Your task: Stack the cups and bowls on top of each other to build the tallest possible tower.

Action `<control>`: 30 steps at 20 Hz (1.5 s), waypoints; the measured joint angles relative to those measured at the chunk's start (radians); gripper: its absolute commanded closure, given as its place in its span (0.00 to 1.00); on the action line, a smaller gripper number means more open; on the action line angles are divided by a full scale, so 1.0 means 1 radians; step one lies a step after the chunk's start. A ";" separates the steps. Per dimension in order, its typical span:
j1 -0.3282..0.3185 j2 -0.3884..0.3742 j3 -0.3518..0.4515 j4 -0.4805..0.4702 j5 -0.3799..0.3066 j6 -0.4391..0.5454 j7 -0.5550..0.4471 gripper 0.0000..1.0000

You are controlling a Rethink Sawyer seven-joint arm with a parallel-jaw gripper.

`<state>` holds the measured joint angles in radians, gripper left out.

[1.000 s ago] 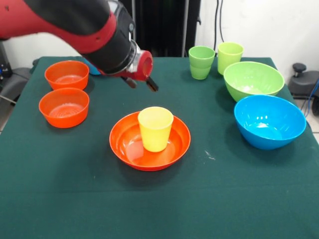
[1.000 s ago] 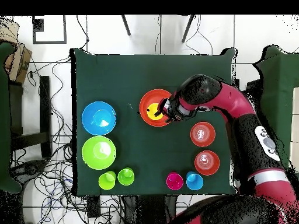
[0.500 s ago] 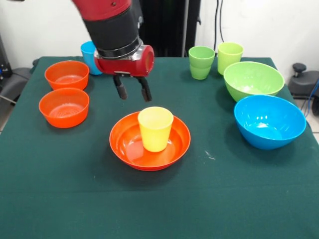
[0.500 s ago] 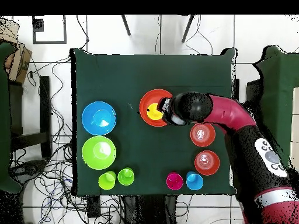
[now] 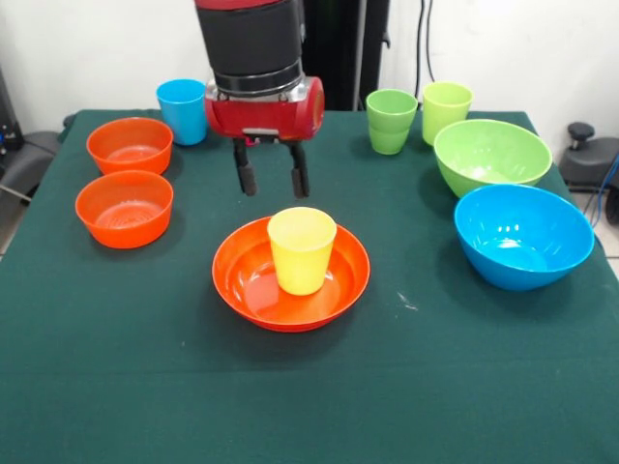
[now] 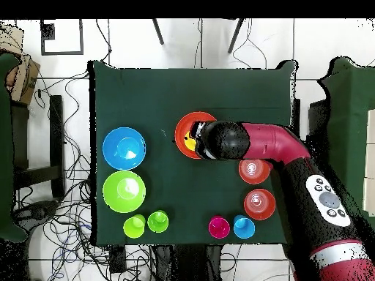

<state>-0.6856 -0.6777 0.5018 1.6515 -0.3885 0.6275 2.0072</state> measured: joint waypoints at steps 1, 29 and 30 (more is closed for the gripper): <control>0.001 -0.008 0.000 0.005 0.000 0.000 0.000 0.00; 0.016 -0.091 -0.001 0.208 -0.005 -0.102 0.000 0.00; 0.016 -0.091 -0.001 0.210 -0.006 -0.102 0.000 0.00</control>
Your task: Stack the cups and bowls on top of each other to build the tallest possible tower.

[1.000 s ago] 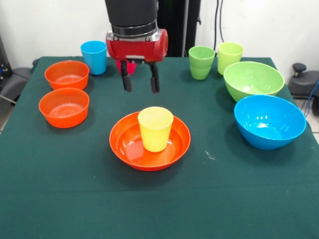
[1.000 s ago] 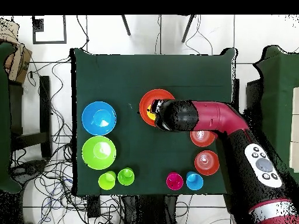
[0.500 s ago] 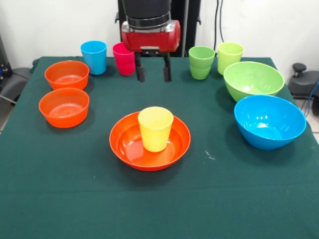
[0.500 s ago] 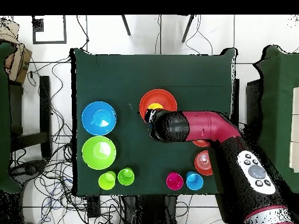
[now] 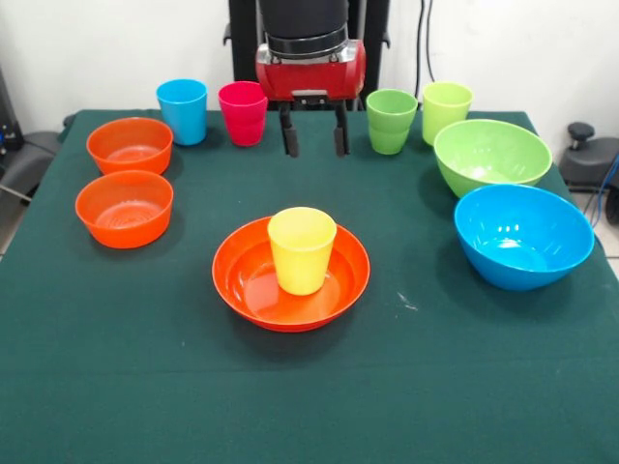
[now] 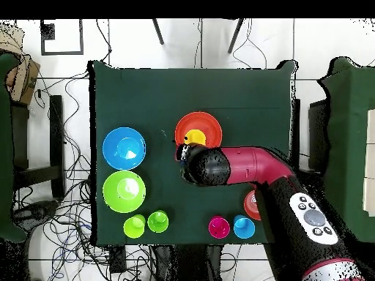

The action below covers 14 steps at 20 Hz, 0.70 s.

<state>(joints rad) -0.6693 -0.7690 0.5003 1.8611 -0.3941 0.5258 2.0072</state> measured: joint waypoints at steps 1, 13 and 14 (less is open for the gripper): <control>0.000 0.000 -0.001 0.003 0.000 0.000 0.000 0.00; 0.003 -0.004 -0.007 0.030 -0.001 0.000 0.000 0.00; 0.003 -0.004 -0.007 0.030 -0.001 0.000 0.000 0.00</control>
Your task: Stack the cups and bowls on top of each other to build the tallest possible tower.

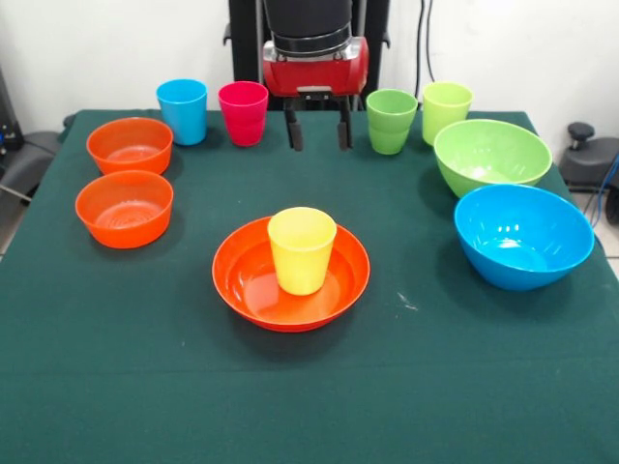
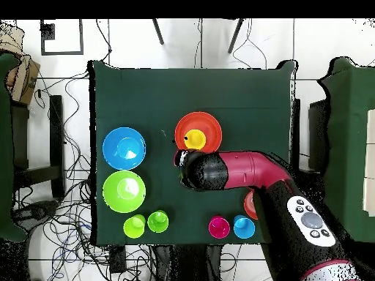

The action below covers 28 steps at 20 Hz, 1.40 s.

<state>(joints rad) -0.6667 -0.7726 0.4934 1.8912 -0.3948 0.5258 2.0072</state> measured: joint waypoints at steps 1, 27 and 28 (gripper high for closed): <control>0.000 -0.001 0.000 0.001 0.000 0.000 0.000 0.00; -0.200 -0.105 0.017 0.079 -0.005 0.000 0.000 0.00; -0.200 -0.102 0.017 0.077 -0.008 0.000 0.000 0.00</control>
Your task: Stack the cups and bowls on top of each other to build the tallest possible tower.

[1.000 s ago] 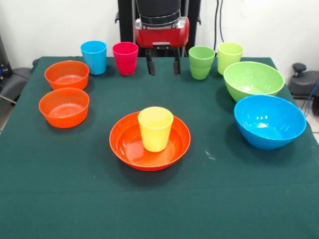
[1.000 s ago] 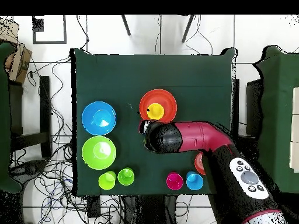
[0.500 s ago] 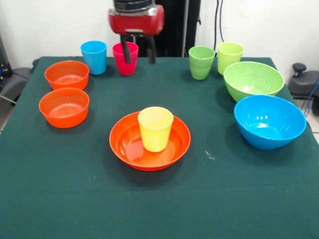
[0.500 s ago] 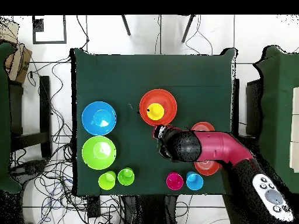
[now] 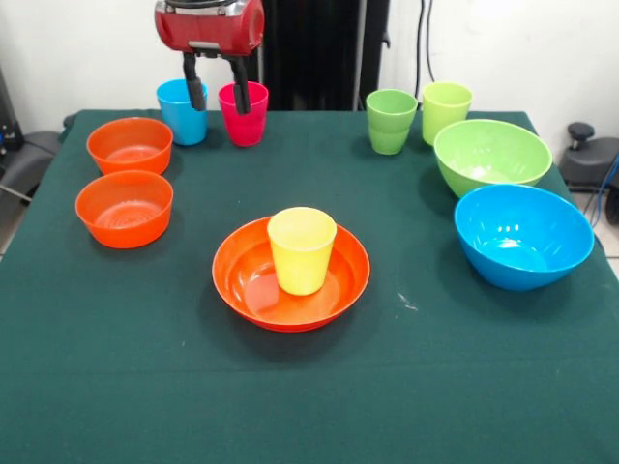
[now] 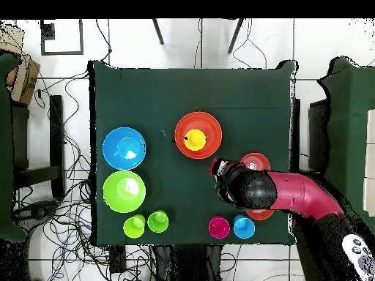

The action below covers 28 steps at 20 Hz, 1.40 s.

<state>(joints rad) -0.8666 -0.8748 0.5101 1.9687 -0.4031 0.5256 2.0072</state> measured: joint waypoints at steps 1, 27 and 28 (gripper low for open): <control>0.002 0.006 0.000 -0.004 -0.008 0.000 0.000 0.00; -0.137 0.064 0.183 -0.053 -0.168 0.066 -0.135 0.00; -0.140 0.065 0.187 -0.053 -0.168 0.068 -0.140 0.00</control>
<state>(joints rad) -1.0070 -0.8097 0.6968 1.9157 -0.5709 0.5934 1.8669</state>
